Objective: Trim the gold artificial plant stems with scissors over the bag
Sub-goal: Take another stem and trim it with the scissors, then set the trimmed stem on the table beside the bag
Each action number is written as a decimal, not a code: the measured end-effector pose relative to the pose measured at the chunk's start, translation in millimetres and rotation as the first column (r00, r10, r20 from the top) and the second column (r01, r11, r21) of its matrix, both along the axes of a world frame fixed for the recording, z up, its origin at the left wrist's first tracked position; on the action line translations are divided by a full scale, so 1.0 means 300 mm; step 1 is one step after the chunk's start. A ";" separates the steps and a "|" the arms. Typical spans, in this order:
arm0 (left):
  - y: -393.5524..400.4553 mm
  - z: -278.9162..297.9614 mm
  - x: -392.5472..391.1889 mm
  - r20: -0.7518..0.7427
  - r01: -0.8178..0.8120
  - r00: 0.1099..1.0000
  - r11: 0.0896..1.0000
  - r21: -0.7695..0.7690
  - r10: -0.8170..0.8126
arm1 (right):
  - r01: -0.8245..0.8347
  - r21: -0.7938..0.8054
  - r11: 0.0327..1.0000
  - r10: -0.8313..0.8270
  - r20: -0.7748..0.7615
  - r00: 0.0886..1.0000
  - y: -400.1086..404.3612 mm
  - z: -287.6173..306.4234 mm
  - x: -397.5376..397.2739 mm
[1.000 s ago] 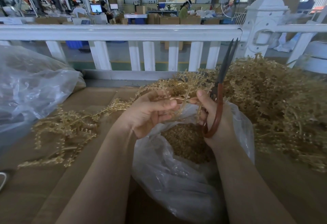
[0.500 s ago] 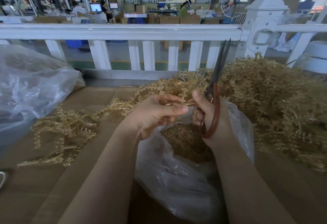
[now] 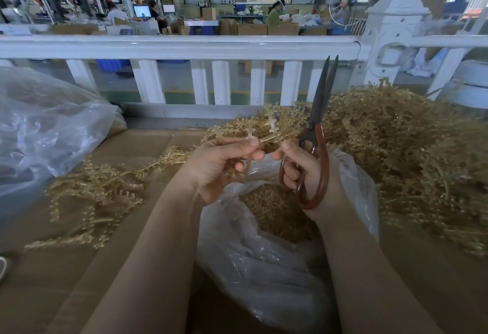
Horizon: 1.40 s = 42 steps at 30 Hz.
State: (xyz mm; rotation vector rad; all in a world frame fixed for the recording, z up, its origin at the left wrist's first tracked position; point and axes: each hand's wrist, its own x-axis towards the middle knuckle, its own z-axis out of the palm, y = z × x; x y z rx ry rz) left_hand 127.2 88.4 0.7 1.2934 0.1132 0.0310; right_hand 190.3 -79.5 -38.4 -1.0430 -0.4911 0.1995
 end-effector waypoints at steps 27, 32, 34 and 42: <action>0.139 0.000 -0.005 0.226 -0.627 0.725 0.759 -0.173 0.650 | 0.408 -0.211 0.888 -0.382 0.155 0.911 0.004 -0.028 0.005; 0.227 -0.029 -0.033 0.285 -0.943 0.297 0.235 0.234 0.911 | 0.602 -0.392 0.696 -0.462 0.397 0.793 0.023 -0.029 0.000; 0.252 -0.054 -0.057 0.306 -0.901 0.244 0.098 0.424 0.920 | 0.608 -0.438 0.662 -0.440 0.429 0.789 0.029 -0.027 -0.007; 0.278 -0.085 -0.074 -0.002 -0.386 0.306 0.126 0.914 0.952 | 0.650 -0.539 0.536 -0.378 0.535 0.755 0.030 -0.030 -0.013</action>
